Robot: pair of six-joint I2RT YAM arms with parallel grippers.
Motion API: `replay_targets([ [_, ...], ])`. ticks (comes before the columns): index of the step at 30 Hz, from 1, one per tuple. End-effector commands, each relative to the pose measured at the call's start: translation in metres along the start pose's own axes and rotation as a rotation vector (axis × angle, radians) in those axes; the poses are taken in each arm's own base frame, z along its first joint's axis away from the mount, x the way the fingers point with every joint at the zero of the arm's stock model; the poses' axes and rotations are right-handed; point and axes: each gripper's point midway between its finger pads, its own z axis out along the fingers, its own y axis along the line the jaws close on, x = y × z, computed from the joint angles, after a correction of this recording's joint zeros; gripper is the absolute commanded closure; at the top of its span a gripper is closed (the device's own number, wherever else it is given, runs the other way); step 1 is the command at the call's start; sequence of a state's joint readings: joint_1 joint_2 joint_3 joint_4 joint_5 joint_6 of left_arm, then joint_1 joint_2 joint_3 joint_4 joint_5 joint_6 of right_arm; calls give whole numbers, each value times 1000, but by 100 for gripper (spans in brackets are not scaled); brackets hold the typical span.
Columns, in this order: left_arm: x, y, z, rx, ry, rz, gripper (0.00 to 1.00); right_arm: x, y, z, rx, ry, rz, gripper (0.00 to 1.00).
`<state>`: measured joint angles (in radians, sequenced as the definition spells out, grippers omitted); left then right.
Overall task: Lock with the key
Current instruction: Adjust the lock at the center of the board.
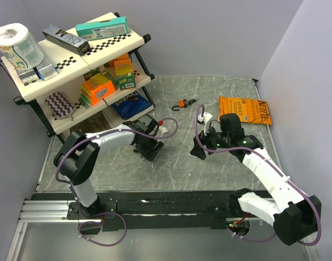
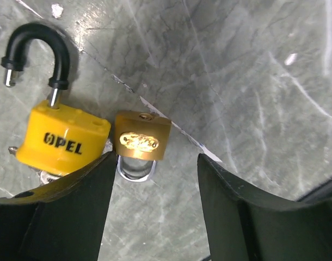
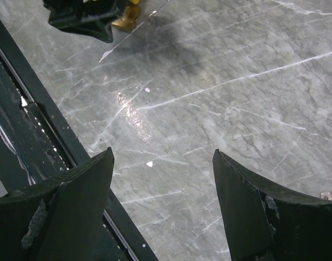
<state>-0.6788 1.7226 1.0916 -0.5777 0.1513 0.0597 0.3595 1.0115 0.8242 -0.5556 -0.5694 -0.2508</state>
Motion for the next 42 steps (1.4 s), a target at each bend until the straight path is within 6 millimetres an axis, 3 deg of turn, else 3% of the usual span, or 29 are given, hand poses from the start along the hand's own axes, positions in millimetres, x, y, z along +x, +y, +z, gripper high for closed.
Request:
replay_targets([
  [1,1,8,11,-69,8,47,34,-15,4,-9,-6,-46,-9,18],
  [11,0,4,16,-82,-30,87,42,-14,7,-11,-22,-54,6,18],
  [14,0,5,17,-88,-38,86,50,-13,9,-13,-32,-57,13,17],
  [17,-3,1,15,-71,-56,93,67,-10,10,-15,-32,-60,14,17],
  [24,-35,-21,-7,52,-142,225,82,-6,-4,-24,-10,-58,84,15],
  [27,-54,-38,-25,133,-221,349,85,-2,-15,-29,-14,-50,168,15],
  [32,-56,-62,-39,228,-319,736,87,2,-49,-47,26,-74,326,15],
  [38,-69,-80,-32,295,-326,1177,89,11,-88,-61,111,-44,423,18],
  [39,-81,-84,-28,307,-342,1262,89,12,-90,-62,119,-43,428,18],
  [41,-80,-90,-11,361,-292,1315,89,13,-95,-66,133,-40,424,18],
  [42,-102,-94,-16,346,-328,1356,89,15,-97,-68,141,-37,427,18],
])
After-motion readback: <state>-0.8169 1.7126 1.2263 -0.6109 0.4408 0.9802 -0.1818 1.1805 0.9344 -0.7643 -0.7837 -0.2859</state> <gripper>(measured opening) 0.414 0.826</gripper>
